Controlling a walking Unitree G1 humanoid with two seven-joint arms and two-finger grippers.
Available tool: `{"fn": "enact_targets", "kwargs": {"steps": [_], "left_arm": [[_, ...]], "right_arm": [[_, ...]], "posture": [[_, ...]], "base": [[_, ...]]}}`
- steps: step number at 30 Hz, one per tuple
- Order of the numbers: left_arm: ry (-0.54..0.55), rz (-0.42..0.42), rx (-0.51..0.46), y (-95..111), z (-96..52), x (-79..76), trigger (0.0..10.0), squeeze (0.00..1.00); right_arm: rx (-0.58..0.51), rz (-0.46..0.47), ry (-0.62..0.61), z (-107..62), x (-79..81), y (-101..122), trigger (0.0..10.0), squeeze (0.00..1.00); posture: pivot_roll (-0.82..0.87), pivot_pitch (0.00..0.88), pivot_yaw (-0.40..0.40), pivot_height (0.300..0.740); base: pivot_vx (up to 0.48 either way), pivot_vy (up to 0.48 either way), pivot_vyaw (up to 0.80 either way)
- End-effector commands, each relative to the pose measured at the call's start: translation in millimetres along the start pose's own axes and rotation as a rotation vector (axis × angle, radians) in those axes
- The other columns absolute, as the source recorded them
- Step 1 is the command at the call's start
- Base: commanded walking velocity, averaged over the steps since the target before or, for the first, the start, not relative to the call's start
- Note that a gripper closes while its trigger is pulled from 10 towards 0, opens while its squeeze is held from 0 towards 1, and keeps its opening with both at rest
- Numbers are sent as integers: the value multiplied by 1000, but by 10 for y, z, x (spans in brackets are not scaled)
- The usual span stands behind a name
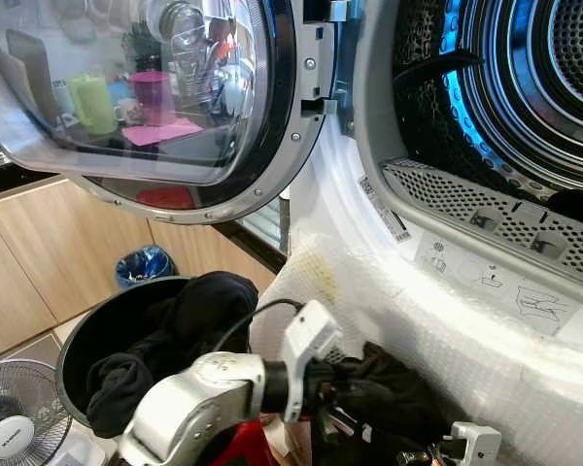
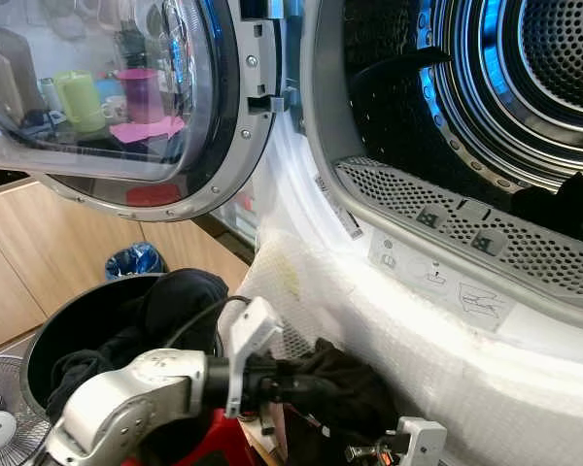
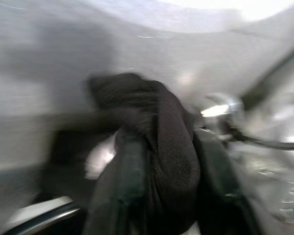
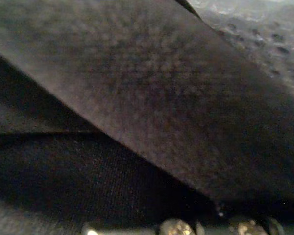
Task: Clothes washing
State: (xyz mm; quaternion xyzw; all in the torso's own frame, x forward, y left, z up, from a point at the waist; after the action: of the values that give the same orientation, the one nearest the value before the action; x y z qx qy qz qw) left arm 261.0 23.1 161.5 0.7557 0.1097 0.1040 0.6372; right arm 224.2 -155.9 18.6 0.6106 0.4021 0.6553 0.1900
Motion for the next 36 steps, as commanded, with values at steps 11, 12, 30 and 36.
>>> {"fn": "enact_targets", "kwargs": {"steps": [11, 12, 30, 36], "left_arm": [[806, 231, 73, -13, -880, 919, 8902, 1000], [836, 257, 86, -19, -912, 945, 8902, 1000], [1161, 261, 253, -601, -1200, 1202, 10000, 0], [1163, 252, 260, -656, -1167, 1195, 10000, 0]], "right_arm": [[100, -16, 204, -319, 253, 23, 0, 0], [115, -12, 218, -348, 272, 13, 0, 0], [-513, -151, 863, -446, 1865, 2162, 0, 0], [-748, -185, 915, -243, 2107, 3134, 0, 0]], "posture": [[281, 0, -21, 740], [281, 0, -21, 740], [223, 0, -26, 740], [215, 0, -44, 740]], "base": [[0, 0, 0], [0, 0, 0], [0, 0, 0], [0, 0, 0]]}}
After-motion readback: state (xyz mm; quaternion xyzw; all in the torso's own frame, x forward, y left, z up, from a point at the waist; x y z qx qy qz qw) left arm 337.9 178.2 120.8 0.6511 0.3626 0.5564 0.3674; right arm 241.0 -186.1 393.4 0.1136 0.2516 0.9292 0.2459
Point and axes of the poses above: a point about 5 cm out from each wrist's last joint towards the gripper, its own z axis pointing out of the wrist towards the gripper, its own y axis along the axis of the wrist's last joint, x = y × z, the point moved 3 cm from there along z, pointing out of the wrist towards the gripper, and after that the axes turned 14 degrees about z, right-handed, at the moved point
